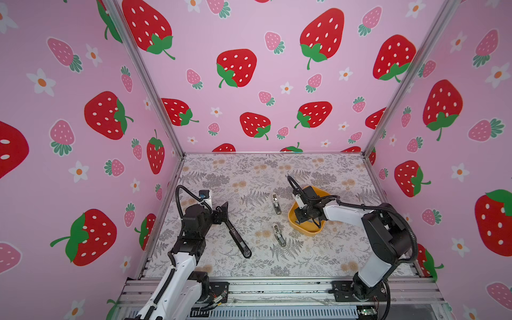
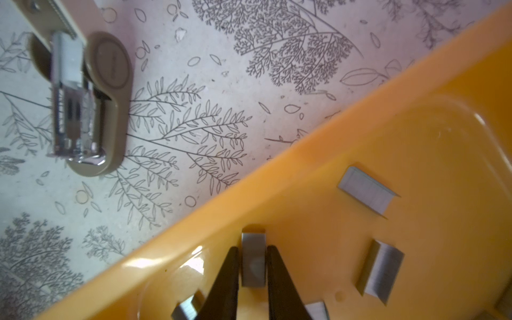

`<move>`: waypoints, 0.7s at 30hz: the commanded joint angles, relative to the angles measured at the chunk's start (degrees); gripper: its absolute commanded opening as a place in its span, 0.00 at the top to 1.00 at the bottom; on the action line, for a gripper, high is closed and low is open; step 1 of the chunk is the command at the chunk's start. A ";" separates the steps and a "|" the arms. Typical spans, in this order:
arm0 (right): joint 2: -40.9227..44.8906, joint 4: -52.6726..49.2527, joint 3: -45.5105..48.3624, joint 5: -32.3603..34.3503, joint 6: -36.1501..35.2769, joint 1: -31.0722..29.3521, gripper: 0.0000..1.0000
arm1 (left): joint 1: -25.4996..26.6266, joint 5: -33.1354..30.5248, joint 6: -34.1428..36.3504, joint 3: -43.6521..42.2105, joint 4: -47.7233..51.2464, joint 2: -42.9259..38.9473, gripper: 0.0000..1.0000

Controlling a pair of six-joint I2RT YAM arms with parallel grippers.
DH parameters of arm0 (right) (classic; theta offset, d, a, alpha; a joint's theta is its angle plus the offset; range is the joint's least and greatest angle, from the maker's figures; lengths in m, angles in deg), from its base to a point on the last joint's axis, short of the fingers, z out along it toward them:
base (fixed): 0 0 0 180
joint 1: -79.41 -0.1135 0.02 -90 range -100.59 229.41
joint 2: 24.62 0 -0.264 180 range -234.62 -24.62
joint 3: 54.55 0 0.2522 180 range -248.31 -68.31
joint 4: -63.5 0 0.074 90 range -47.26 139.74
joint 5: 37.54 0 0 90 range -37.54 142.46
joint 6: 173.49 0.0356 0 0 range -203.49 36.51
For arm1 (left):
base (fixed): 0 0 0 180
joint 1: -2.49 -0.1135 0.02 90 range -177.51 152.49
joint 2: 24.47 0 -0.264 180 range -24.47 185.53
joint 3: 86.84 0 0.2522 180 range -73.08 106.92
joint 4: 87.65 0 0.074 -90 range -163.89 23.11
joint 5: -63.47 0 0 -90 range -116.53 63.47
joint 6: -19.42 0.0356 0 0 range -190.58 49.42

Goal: Load the staples into the stapler
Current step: 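Lower the right gripper into the yellow tray and pinch a staple strip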

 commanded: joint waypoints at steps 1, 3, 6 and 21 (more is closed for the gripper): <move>-2.29 -4.20 1.27 -0.22 0.27 0.20 0.75 | -0.10 0.77 -0.36 -0.74 -0.80 -1.41 0.01; -2.51 -4.01 1.50 -0.22 0.49 0.20 0.74 | -0.10 0.70 -0.19 -0.93 -0.45 -1.92 0.01; -2.70 -3.61 2.08 -0.18 0.90 0.20 0.74 | -0.10 0.56 0.13 -1.19 0.00 -2.38 0.01; -2.60 -3.11 3.59 0.75 3.04 0.12 0.84 | -0.10 1.02 0.24 -0.23 0.70 -0.54 0.01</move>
